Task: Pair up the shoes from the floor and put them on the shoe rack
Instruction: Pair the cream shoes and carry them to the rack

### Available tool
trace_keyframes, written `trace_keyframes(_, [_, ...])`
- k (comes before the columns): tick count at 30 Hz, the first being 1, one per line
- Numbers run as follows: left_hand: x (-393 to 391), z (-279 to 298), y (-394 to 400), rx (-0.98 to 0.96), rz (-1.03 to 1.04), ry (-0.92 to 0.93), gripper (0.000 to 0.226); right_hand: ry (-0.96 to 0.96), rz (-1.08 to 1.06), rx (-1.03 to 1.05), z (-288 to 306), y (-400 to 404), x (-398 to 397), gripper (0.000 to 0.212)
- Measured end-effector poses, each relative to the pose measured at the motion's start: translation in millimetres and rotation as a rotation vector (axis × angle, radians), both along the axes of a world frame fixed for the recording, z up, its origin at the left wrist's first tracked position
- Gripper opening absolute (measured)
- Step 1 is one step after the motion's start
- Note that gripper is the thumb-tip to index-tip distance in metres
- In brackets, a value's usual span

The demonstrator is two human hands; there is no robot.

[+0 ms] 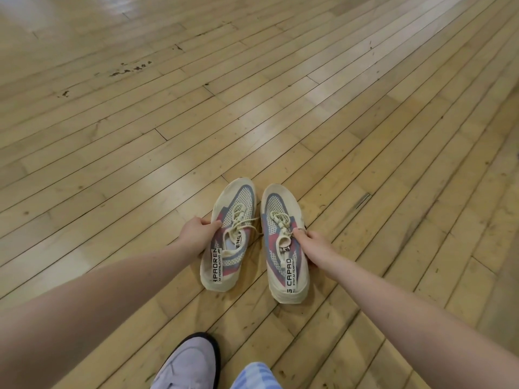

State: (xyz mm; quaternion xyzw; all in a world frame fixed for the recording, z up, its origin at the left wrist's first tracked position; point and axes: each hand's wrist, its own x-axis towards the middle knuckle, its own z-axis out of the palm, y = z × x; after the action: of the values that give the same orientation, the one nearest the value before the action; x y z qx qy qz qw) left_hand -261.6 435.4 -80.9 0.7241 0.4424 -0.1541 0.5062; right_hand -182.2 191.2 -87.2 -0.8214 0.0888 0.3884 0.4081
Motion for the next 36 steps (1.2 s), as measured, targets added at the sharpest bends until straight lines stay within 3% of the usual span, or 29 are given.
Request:
trace_keyframes(7, [-2,-3,-12,-0.018,0.142,-0.072,0.038,-0.139,0.169,-0.283,7,1,-2,0.062])
trace_keyframes(14, [48,54,-54,-0.107,0.01,-0.128,0.032,-0.144,0.185,-0.218,67,-43,36,0.056])
trace_keyframes(19, [108,111,-112,-0.125,-0.118,-0.216,0.027,-0.236,-0.005,-0.184,108,-106,65,0.055])
trace_keyframes(31, [185,212,-303,0.16,-0.714,-0.308,0.034,-0.346,-0.459,-0.128,126,-271,69,0.058])
trace_keyframes(36, [188,219,-384,0.135,-0.735,-0.339,0.04,-0.35,-0.752,-0.035,137,-315,53,0.049])
